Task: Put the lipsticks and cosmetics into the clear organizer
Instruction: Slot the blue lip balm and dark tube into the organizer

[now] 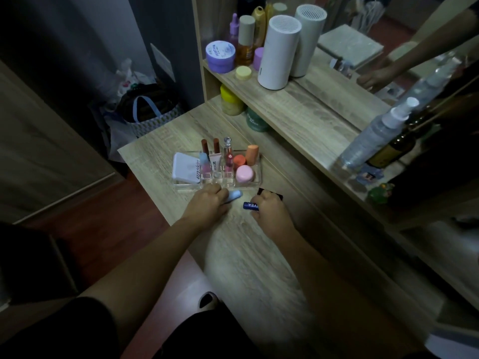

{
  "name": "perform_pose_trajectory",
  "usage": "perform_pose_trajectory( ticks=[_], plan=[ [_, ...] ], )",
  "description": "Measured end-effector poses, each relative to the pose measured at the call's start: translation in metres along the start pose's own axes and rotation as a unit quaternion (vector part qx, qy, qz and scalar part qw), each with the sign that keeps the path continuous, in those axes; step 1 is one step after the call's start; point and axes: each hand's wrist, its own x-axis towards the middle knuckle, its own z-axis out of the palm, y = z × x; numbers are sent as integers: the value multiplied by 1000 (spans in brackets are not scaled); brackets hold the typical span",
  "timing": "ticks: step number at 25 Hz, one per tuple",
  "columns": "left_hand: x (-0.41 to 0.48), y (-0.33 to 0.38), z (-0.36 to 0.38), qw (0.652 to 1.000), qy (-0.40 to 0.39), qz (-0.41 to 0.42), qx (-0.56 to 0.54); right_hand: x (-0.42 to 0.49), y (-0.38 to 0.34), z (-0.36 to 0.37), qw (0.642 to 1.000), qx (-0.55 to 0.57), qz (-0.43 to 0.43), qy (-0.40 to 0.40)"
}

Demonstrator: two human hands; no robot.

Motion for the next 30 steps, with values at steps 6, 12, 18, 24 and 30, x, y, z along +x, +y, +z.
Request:
perform_pose_trajectory(
  ticks=[6, 12, 18, 24, 30],
  plan=[
    [-12, -7, 8, 993, -32, -94, -65, -2, -2, 5, 999, 37, -1, -8],
    [-27, -8, -6, 937, 68, -198, -280, 3, -21, 11, 871, 456, 162, 81],
    [-14, -15, -34, 884, 226, -235, -336, 30, -56, 2, 777, 605, 82, 155],
    [-2, -22, -30, 911, 222, -217, -272, 50, -70, 12, 816, 553, 51, 158],
    [2, -28, -17, 932, 186, -212, -229, 55, -73, 22, 857, 489, 58, 153]
  ],
)
